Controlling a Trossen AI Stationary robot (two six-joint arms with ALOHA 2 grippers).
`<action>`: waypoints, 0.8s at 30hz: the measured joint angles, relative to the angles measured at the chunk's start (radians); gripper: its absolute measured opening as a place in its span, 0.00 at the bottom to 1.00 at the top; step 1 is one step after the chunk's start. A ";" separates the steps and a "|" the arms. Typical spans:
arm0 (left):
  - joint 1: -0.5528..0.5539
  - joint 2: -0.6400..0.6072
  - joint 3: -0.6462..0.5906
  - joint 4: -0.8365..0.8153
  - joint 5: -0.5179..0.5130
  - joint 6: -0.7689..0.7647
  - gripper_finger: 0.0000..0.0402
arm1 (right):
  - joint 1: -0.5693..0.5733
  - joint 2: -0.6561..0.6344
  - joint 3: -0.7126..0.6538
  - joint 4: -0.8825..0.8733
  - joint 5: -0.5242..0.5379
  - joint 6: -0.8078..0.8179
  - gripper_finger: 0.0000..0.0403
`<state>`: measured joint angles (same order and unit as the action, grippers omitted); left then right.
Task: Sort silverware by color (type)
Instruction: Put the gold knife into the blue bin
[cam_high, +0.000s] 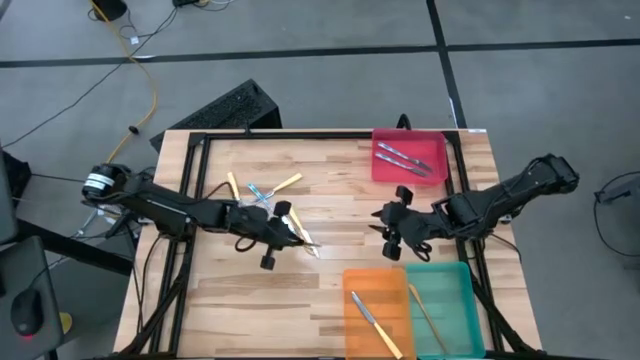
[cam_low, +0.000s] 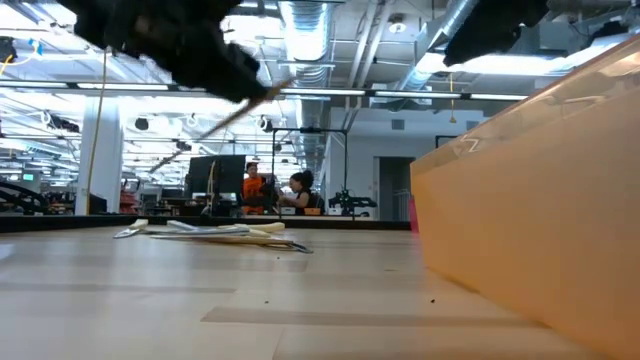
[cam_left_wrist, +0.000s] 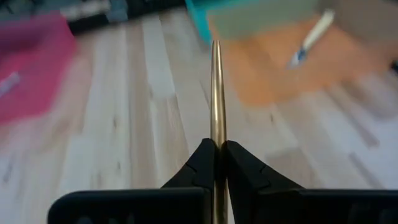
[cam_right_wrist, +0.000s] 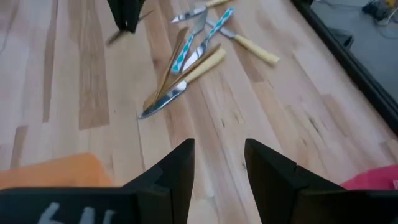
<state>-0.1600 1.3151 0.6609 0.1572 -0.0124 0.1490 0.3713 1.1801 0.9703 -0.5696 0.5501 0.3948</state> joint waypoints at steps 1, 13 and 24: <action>0.000 -0.014 0.000 0.017 0.000 0.000 0.01 | 0.009 0.000 0.000 0.009 0.014 0.000 0.41; 0.000 -0.137 0.003 0.228 -0.007 0.019 0.01 | 0.119 0.005 -0.009 0.101 0.220 0.026 0.41; 0.000 -0.157 0.003 0.463 0.062 0.025 0.01 | 0.126 0.022 -0.226 0.535 0.262 -0.007 0.41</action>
<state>-0.1600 1.1580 0.6640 0.6202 0.0495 0.1738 0.4973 1.2018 0.7439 -0.0344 0.8124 0.3877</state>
